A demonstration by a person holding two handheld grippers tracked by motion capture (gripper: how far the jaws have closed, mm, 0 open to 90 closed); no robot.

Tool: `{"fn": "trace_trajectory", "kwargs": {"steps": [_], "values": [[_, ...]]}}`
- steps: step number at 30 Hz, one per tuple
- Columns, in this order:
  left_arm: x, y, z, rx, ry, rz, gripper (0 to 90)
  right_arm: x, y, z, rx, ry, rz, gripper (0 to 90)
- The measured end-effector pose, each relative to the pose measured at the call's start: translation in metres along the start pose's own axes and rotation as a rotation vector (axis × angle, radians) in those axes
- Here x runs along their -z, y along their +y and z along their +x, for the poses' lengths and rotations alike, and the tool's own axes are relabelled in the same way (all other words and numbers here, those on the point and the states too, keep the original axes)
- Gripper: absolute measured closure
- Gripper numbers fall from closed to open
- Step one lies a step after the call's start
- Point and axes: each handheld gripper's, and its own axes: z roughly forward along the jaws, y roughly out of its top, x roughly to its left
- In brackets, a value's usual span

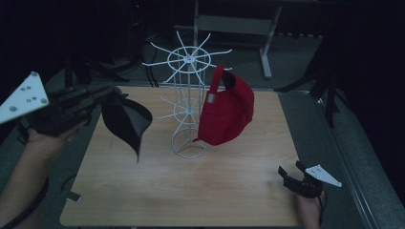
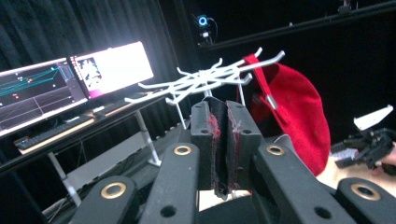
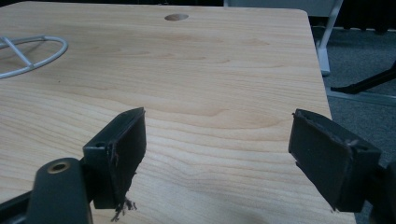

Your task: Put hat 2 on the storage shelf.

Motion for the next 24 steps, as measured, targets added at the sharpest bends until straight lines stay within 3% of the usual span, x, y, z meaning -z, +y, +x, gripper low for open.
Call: {"fn": "trace_trajectory", "kwargs": {"steps": [11, 19, 24], "values": [[-0.025, 0.018, 0.017, -0.01, 0.034, 0.012, 84.0, -0.001, 0.0, 0.0, 0.0, -0.002, 0.005, 18.8], [-0.036, 0.022, 0.031, 0.032, 0.048, -0.029, 84.0, 0.0, 0.0, 0.0, 0.0, 0.0, 0.004, 18.8], [-0.046, 0.029, 0.037, 0.018, 0.045, -0.033, 84.0, 0.0, 0.0, -0.001, -0.003, 0.001, 0.004, 18.8]]}}
